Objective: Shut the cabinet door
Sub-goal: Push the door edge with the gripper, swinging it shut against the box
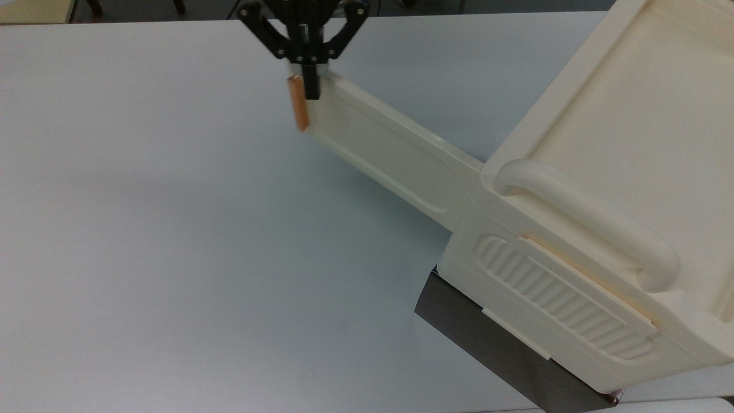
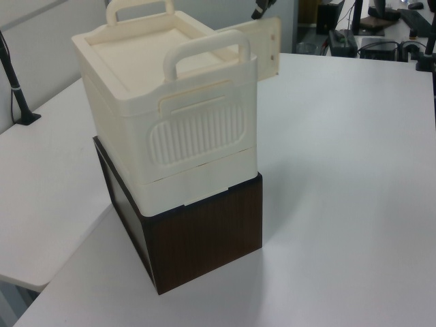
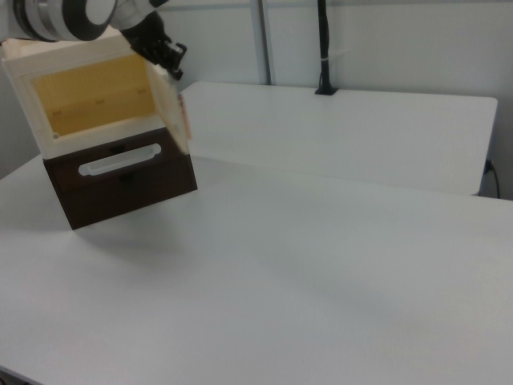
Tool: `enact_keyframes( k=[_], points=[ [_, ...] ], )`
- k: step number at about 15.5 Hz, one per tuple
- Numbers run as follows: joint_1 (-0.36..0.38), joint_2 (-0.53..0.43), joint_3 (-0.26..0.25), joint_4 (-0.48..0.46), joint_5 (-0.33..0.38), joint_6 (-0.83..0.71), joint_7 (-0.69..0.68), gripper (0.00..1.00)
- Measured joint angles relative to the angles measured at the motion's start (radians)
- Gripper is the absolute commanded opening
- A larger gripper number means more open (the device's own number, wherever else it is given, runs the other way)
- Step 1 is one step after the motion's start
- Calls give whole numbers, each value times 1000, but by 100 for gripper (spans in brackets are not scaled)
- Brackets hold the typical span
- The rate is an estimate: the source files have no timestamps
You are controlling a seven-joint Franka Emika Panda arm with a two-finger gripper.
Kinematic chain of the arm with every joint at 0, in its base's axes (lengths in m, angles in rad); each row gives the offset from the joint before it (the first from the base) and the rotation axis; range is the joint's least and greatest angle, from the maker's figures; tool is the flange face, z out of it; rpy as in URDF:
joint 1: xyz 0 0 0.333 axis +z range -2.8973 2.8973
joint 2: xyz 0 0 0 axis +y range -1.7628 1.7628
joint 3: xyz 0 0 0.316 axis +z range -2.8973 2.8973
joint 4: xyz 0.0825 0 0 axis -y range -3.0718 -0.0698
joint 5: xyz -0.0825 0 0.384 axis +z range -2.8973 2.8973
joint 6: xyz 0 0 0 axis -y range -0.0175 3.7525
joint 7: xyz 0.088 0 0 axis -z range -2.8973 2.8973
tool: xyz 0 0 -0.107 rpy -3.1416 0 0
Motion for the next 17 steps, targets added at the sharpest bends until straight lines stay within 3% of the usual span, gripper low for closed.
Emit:
enact_keyframes(
  k=[3, 8, 14, 17],
  points=[
    [46, -5, 3, 5, 1, -83, 0, 0],
    [71, -12, 3, 34, 127, -125, -19, 0],
    [185, -13, 10, 36, 151, -207, -48, 0],
    [222, -12, 14, 36, 233, -205, -68, 0]
  ],
)
